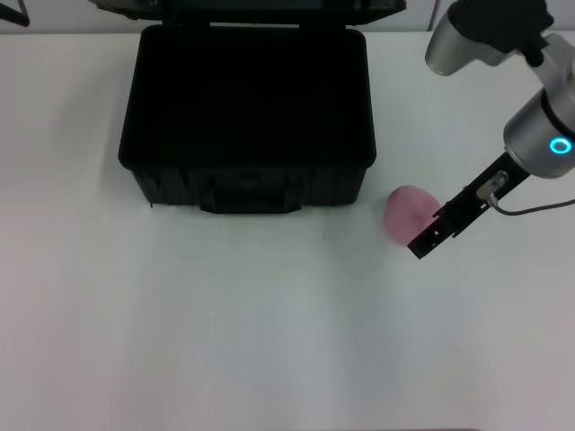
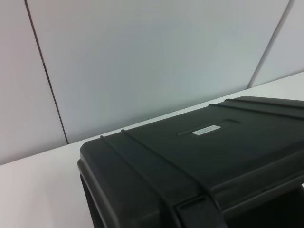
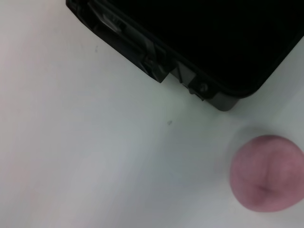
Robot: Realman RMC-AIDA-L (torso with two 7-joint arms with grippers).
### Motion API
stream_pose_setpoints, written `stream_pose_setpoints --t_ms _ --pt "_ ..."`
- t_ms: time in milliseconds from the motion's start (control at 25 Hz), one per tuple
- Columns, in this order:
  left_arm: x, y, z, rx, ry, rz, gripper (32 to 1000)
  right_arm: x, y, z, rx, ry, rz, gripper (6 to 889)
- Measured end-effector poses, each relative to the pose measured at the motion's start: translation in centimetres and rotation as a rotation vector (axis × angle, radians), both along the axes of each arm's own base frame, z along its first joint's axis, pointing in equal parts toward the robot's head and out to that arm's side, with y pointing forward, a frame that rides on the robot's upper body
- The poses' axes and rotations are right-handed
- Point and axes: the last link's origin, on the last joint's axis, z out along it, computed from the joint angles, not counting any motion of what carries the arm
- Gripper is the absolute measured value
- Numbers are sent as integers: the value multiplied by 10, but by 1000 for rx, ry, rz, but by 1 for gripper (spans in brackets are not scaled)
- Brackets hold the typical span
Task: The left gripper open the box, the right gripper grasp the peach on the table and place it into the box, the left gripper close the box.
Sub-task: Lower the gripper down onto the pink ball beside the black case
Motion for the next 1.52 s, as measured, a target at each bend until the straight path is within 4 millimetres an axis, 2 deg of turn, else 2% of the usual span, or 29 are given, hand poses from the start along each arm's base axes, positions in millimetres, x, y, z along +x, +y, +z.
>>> stream_pose_setpoints --t_ms 160,480,800,1240,1520 --pt "3 0 -1 -6 4 -7 380 1 4 0 24 5 8 861" --pt "4 -1 -2 -11 6 -11 380 18 18 -13 68 6 15 861" --pt "6 -1 -4 -17 3 -13 380 32 32 -15 143 -45 55 861" --pt "10 -1 -5 -22 1 -24 381 53 36 -36 148 -38 32 862" --pt "11 -2 -7 -28 3 -26 381 57 34 -45 145 2 18 861"
